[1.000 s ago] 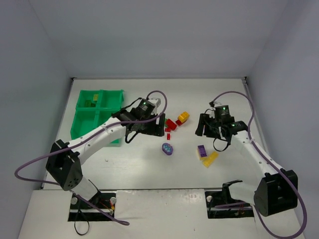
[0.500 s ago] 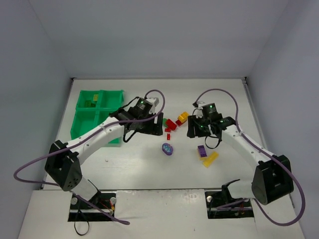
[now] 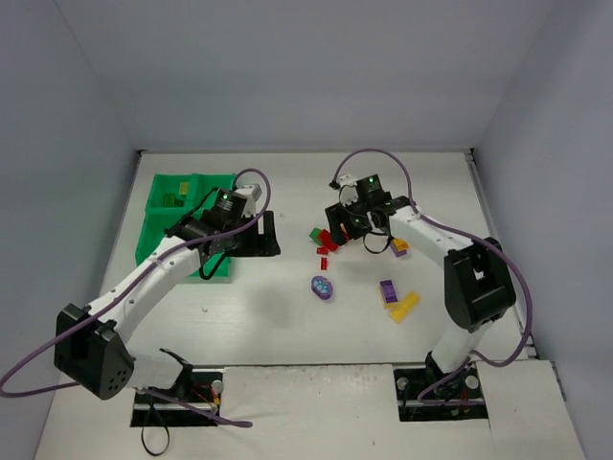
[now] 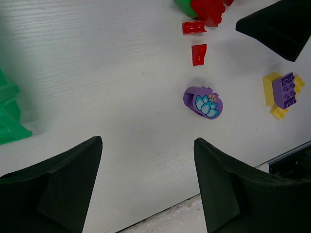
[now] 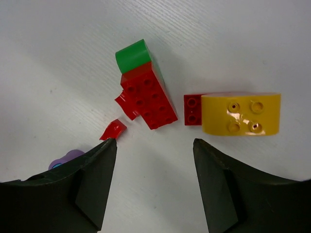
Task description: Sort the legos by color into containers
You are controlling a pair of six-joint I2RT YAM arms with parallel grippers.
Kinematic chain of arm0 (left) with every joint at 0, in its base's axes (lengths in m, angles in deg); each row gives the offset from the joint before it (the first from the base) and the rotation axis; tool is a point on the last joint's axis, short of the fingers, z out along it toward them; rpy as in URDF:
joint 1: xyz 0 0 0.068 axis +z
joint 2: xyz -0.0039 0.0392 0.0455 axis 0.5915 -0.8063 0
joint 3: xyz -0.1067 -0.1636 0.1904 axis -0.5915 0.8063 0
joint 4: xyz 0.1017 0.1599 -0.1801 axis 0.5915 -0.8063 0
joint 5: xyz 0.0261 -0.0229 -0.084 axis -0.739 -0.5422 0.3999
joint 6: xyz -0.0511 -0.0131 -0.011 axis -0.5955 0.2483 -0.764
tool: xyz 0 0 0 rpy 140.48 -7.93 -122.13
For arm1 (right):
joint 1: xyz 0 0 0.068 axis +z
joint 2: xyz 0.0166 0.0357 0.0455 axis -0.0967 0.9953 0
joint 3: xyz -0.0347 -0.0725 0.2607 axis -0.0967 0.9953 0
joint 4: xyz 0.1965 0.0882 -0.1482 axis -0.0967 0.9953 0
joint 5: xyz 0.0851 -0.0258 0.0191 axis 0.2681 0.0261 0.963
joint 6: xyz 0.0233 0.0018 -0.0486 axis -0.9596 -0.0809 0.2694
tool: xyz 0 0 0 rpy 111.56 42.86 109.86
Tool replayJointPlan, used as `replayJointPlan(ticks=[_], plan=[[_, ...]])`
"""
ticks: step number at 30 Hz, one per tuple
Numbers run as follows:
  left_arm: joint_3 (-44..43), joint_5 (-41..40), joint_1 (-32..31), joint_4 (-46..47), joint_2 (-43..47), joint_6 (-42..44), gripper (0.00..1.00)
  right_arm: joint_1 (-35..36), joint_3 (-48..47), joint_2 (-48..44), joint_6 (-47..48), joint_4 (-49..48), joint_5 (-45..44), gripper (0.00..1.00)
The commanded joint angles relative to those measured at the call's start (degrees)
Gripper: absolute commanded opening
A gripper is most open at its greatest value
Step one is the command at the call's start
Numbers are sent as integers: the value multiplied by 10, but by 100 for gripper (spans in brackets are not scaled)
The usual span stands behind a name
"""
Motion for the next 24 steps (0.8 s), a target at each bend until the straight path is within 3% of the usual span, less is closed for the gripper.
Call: replayJointPlan(ticks=[1,24], plan=[[4,5,12,6,27,-6,70,4,-34,26,45,-28,23,61],[8,18,19,12,15,-10,70,28,-74,123,89,-66,8,58]])
